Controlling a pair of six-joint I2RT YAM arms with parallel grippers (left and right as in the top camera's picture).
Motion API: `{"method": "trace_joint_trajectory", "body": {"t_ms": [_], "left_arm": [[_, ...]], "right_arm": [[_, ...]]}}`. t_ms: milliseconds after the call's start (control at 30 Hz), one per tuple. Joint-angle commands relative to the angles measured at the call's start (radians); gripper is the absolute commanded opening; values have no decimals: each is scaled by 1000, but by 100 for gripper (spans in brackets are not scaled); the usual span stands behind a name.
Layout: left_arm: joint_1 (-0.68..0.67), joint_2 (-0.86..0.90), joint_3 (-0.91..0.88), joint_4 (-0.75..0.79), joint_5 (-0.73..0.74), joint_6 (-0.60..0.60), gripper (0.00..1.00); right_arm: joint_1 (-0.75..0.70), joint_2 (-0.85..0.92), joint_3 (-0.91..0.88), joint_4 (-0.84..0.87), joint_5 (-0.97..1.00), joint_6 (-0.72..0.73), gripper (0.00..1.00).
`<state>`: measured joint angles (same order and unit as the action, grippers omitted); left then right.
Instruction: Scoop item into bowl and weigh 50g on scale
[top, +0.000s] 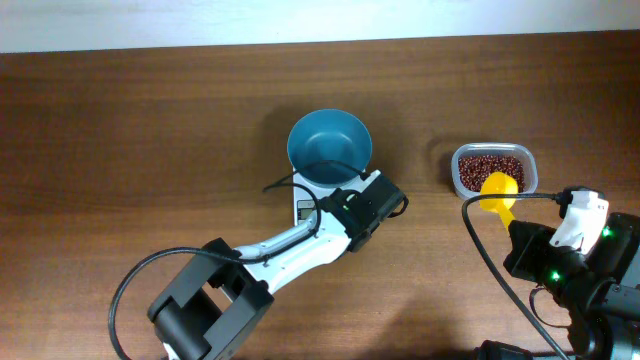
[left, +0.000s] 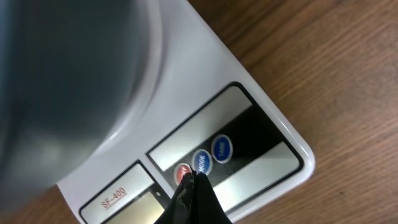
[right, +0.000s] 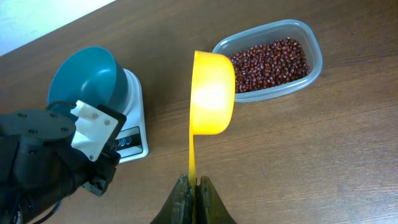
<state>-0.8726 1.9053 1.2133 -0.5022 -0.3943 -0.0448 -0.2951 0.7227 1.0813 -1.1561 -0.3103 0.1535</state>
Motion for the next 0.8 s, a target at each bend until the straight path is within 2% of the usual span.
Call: {"method": "trace_joint_trajectory", "body": {"t_ms": [0,767], "left_arm": [[21,12,-3,5,-22,8,0],[24,60,-3,1,13,4,0]], "right_arm": [[-6,-4,23,6,8,-4,4],[-6,-4,23,9,8,-3,4]]}}
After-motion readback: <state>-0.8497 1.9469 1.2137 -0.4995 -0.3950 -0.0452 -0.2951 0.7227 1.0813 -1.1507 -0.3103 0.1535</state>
